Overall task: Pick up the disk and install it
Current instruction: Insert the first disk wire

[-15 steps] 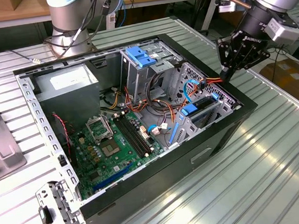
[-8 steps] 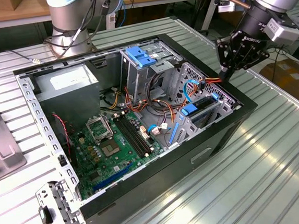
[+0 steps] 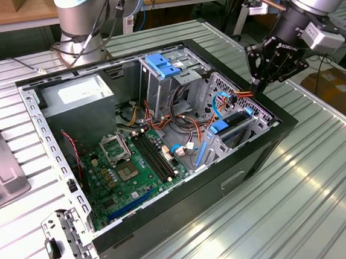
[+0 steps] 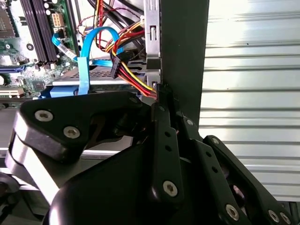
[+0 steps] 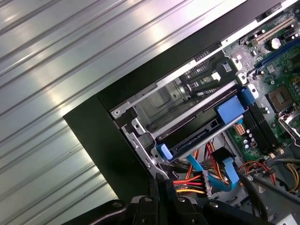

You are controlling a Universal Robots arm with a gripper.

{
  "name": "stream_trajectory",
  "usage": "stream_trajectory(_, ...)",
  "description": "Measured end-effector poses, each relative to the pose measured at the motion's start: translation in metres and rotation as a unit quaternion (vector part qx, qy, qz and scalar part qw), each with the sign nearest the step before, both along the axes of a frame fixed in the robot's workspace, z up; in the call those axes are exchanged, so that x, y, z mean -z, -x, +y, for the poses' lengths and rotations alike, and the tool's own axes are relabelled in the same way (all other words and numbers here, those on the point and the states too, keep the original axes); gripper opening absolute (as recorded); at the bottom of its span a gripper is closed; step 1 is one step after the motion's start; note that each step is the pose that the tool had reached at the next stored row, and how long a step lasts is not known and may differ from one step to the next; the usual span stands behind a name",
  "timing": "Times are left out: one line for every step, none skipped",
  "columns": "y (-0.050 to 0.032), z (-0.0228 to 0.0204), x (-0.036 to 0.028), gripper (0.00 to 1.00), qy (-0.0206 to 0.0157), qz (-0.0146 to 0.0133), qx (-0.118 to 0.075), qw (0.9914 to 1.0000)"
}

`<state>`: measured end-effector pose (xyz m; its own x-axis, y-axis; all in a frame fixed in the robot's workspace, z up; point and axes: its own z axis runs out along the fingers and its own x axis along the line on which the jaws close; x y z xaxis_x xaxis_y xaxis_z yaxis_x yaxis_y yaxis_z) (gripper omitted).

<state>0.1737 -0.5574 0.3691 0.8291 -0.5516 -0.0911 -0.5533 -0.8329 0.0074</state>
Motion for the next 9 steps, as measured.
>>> stream_trajectory(0.0021, 0.0000, 0.0000, 0.17, -0.0001, 0.0000, 0.000, 1.00000)
stream_trajectory(0.0035, 0.0000, 0.0000, 0.17, -0.0001, 0.0000, 0.000, 1.00000)
stream_trajectory(0.0047, 0.0000, 0.0000, 0.17, 0.0000, 0.0000, 0.000, 1.00000)
stream_trajectory(0.0062, 0.0000, 0.0000, 0.17, -0.0001, 0.0000, 0.000, 1.00000)
stream_trajectory(0.0072, 0.0000, 0.0000, 0.17, -0.0001, 0.0000, 0.000, 1.00000)
stream_trajectory(0.0094, 0.0000, 0.0000, 0.17, -0.0001, 0.0000, 0.000, 1.00000)
stream_trajectory(0.0104, 0.0000, 0.0000, 0.17, -0.0001, 0.0000, 0.000, 1.00000)
stream_trajectory(0.0118, 0.0000, 0.0000, 0.17, -0.0001, 0.0000, 0.000, 1.00000)
stream_trajectory(0.0129, 0.0000, 0.0000, 0.17, -0.0001, 0.0000, 0.000, 1.00000)
